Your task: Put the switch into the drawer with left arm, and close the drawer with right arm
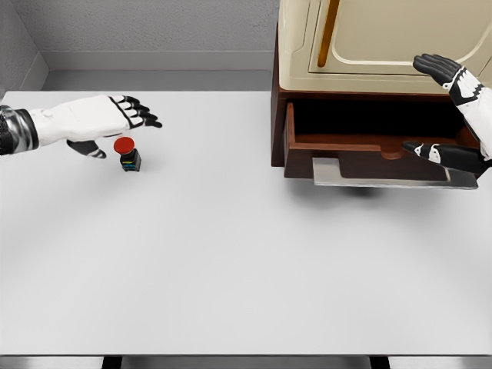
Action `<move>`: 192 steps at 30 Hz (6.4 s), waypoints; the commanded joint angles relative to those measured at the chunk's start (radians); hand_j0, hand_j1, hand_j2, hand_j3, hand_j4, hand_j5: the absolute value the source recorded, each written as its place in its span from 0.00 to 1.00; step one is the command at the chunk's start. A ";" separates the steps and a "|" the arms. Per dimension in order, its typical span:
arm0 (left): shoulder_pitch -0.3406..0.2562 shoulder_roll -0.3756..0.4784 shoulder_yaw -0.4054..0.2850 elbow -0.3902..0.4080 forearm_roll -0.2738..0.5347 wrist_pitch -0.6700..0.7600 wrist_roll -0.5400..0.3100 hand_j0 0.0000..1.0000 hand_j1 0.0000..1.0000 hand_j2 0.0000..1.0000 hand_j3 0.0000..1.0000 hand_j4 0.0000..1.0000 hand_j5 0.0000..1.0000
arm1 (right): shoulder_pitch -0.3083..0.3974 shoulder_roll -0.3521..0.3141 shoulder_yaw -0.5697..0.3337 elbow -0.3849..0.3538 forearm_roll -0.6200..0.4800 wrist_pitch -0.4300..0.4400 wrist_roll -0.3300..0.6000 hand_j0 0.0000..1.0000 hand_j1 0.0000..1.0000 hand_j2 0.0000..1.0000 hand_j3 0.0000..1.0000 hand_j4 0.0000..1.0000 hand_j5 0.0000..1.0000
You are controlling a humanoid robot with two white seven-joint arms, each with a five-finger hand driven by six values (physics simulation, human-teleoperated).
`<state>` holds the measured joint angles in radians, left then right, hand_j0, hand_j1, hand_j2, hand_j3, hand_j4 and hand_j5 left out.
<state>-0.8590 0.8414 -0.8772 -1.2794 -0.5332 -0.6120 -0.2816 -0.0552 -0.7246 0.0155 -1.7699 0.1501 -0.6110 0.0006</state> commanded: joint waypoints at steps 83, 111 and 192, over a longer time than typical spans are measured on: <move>-0.063 -0.073 -0.023 0.091 -0.019 0.001 -0.073 0.41 0.41 0.41 0.41 0.41 0.41 | 0.009 -0.002 -0.002 0.001 -0.010 0.000 -0.002 1.00 1.00 1.00 1.00 1.00 1.00; -0.192 -0.134 -0.026 -0.107 0.010 0.001 -0.071 0.41 0.41 0.41 0.41 0.41 0.41 | 0.011 -0.004 -0.003 0.001 -0.012 0.000 -0.002 1.00 1.00 1.00 1.00 1.00 1.00; -0.368 -0.456 -0.048 -0.173 0.056 0.001 -0.096 0.44 0.44 0.44 0.44 0.44 0.44 | 0.035 -0.002 -0.043 0.001 -0.012 0.000 -0.002 1.00 1.00 1.00 1.00 1.00 1.00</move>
<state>-1.2272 0.3889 -0.9264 -1.4625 -0.4806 -0.6127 -0.3762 -0.0199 -0.7263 -0.0255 -1.7683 0.1439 -0.6110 -0.0010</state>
